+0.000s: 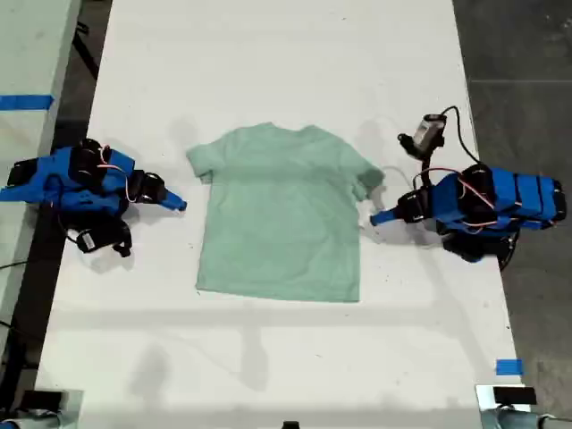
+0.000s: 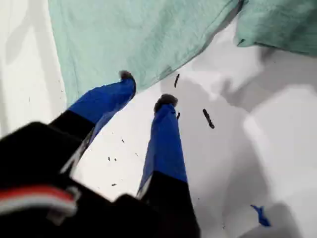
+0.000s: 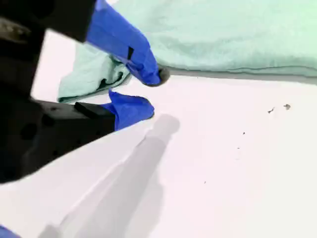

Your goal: Fold tshirt

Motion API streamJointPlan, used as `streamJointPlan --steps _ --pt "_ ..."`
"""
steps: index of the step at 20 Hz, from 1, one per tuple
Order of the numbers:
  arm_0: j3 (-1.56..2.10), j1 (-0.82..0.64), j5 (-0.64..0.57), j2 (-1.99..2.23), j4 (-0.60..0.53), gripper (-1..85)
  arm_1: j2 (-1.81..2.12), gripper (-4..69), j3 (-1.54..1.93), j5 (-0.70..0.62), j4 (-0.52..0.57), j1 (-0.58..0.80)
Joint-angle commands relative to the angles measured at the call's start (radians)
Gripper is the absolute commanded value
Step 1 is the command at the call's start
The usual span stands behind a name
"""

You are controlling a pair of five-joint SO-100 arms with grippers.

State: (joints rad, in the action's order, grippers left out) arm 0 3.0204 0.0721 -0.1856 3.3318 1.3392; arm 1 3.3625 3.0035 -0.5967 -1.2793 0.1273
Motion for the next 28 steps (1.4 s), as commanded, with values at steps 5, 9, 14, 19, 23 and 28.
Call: streamJointPlan --steps 5,9,14,19,23,28 --pt "-0.008 -0.095 0.170 -0.003 -0.020 0.1 0.006 0.6 -0.008 1.163 0.077 0.028" --pt "-0.008 -0.095 0.170 -0.003 -0.020 0.1 0.006 0.6 -0.008 1.164 0.077 0.026" --pt "-0.021 -0.107 0.210 -0.003 0.017 0.1 0.006 0.4 -0.020 0.962 0.048 -0.020" --pt "-0.130 -0.170 0.195 -0.179 -0.072 0.0 -0.032 -0.8 -0.123 0.868 0.026 -0.009" --pt "-0.425 -0.288 0.031 -0.563 -0.112 0.0 -0.368 -0.9 -0.431 0.664 -0.041 0.143" --pt "-0.873 -0.448 -0.181 -0.988 -0.003 0.0 -0.756 -1.0 -0.792 0.359 -0.140 0.382"
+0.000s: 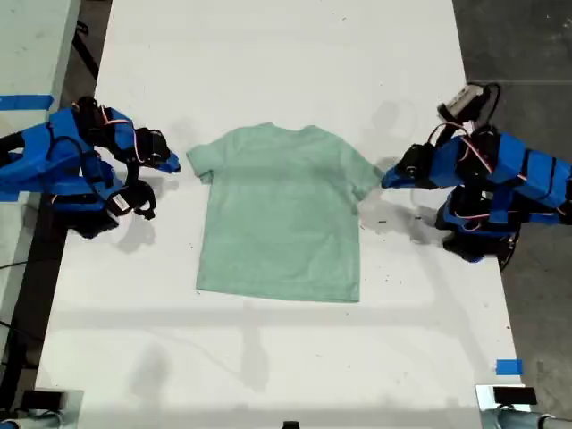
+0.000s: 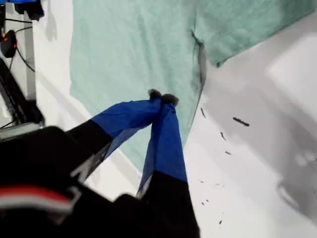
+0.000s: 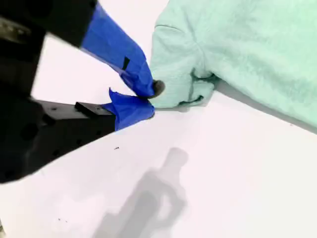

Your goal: Fold tshirt

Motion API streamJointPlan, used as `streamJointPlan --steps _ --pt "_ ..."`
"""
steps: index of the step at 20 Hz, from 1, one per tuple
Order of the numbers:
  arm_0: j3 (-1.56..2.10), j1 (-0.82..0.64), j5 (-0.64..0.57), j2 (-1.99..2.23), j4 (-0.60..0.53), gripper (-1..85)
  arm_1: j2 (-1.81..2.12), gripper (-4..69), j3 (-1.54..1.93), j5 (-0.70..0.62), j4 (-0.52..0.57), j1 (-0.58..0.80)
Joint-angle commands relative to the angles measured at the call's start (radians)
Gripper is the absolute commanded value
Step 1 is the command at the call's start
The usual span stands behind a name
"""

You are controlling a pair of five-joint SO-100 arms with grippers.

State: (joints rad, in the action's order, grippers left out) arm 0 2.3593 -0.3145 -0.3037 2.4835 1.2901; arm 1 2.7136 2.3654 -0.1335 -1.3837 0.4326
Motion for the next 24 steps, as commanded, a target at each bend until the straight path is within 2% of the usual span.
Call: streamJointPlan --steps 1,6,9,11,12,13,14,24 --pt "-0.301 -0.087 -0.101 -0.216 0.066 0.0 -0.172 -1.0 -0.207 -0.160 -0.048 0.126" --pt "-0.614 -0.202 -0.221 -0.465 0.153 0.0 -0.413 -1.2 -0.442 -0.354 -0.117 0.305" --pt "-0.778 -0.236 -0.259 -0.584 0.232 0.0 -0.479 -1.2 -0.531 -0.419 -0.149 0.364" --pt "-0.779 -0.232 -0.259 -0.595 0.222 0.0 -0.483 -1.0 -0.525 -0.448 -0.153 0.383" --pt "-0.772 -0.229 -0.258 -0.601 0.221 0.0 -0.492 2.8 -0.512 -0.471 -0.156 0.383" --pt "-0.765 -0.225 -0.256 -0.606 0.216 0.0 -0.503 23.7 -0.492 -0.502 -0.152 0.380" --pt "-0.759 -0.224 -0.255 -0.607 0.212 0.0 -0.511 32.2 -0.462 -0.522 -0.130 0.377" --pt "-0.746 -0.201 -0.255 -0.653 0.190 0.0 -0.683 29.0 -0.029 -0.583 0.298 0.403"
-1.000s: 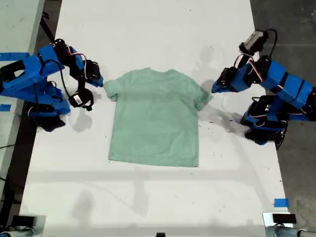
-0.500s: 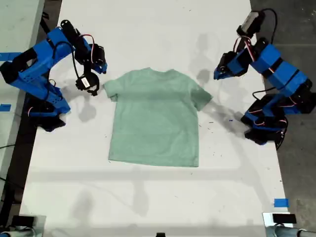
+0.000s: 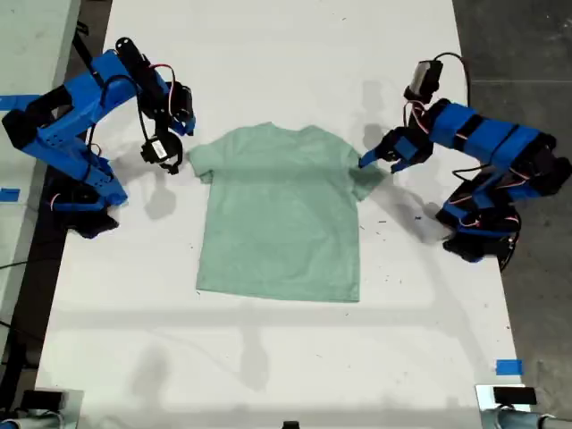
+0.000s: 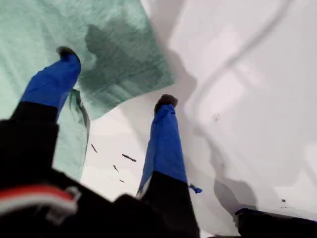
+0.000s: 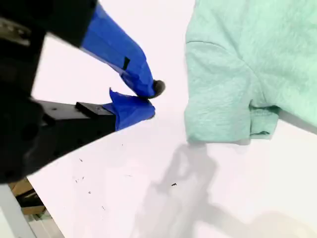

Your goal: Fold tshirt

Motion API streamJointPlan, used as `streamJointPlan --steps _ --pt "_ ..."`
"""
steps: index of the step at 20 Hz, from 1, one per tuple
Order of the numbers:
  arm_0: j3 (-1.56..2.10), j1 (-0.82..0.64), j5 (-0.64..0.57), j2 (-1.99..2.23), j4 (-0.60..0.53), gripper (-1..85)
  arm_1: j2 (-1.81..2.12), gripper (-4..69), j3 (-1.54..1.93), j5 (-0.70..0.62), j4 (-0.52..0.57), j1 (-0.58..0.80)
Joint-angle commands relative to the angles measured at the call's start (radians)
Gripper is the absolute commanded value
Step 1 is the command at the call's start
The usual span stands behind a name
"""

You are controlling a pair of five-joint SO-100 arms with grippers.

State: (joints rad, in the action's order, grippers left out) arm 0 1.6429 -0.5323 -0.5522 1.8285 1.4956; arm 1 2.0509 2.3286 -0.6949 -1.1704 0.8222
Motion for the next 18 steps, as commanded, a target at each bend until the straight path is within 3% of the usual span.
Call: streamJointPlan --steps 1,3,5,6,7,8,15,18 --pt "-0.029 0.018 -0.006 -0.002 -0.017 0.0 -0.054 29.0 0.026 -0.025 0.120 0.020" --pt "-0.029 0.021 -0.006 -0.008 -0.017 0.0 -0.137 29.1 0.063 -0.038 0.201 0.038" --pt "-0.028 0.021 -0.006 -0.014 -0.017 0.0 -0.213 28.4 0.031 -0.048 0.209 0.035" --pt "-0.026 0.021 -0.006 -0.015 -0.018 0.0 -0.224 22.4 0.020 -0.055 0.210 0.035" --pt "-0.025 0.021 -0.006 -0.017 -0.020 0.0 -0.233 6.9 0.017 -0.054 0.212 0.043" --pt "-0.025 0.023 -0.006 -0.018 -0.021 0.0 -0.236 1.5 0.017 -0.058 0.216 0.052" --pt "-0.006 0.023 -0.006 -0.018 -0.028 0.0 -0.244 -1.3 -0.038 -0.029 0.161 0.049" --pt "-0.003 0.023 -0.006 -0.020 -0.029 0.0 -0.230 -1.3 -0.147 -0.028 0.028 0.029"
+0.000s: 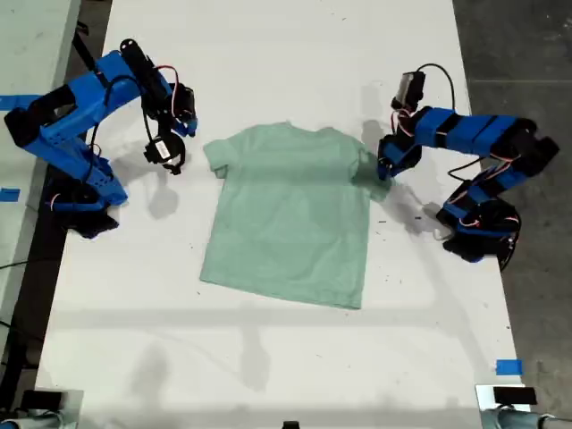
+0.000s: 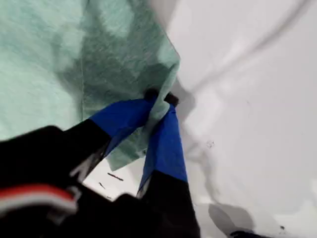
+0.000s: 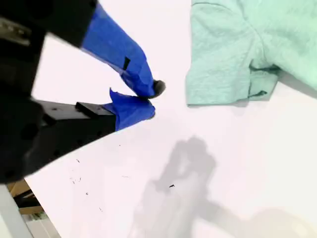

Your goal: Fold tshirt

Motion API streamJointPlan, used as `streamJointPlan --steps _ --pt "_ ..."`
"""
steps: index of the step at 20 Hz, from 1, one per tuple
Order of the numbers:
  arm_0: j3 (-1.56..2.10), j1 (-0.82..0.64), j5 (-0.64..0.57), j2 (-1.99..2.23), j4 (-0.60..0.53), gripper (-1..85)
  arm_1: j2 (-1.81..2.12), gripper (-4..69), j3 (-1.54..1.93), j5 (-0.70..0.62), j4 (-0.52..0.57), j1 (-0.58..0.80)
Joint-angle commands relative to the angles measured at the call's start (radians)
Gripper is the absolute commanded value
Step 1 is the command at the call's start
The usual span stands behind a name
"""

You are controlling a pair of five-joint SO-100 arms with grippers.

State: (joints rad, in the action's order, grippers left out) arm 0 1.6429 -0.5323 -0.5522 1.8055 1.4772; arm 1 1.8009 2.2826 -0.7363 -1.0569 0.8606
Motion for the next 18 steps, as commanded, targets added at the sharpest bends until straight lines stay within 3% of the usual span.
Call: streamJointPlan --steps 1,3,5,10,14,15,16,18 --pt "-0.003 0.023 -0.006 0.003 -0.011 0.0 0.028 -1.4 -0.167 0.018 -0.146 -0.032" --pt "-0.002 0.023 -0.006 0.003 -0.014 0.0 0.029 -1.4 -0.337 0.061 -0.242 -0.110" --pt "0.000 0.026 -0.006 0.000 -0.018 0.0 0.026 -1.4 -0.462 0.140 -0.227 -0.193" --pt "-0.002 0.040 0.002 -0.005 -0.020 0.0 -0.207 -1.4 -0.710 0.236 -0.064 -0.311" --pt "-0.002 0.051 0.011 -0.005 -0.017 0.0 -0.465 -1.7 -0.801 0.249 0.170 -0.351" --pt "-0.002 0.052 0.011 -0.005 -0.017 0.0 -0.538 8.9 -0.841 0.250 0.190 -0.357" --pt "-0.002 0.054 0.012 -0.005 -0.017 0.0 -0.611 25.6 -0.917 0.265 0.152 -0.365" --pt "-0.002 0.055 0.014 -0.005 -0.017 0.0 -0.673 36.1 -1.048 0.270 0.041 -0.396"
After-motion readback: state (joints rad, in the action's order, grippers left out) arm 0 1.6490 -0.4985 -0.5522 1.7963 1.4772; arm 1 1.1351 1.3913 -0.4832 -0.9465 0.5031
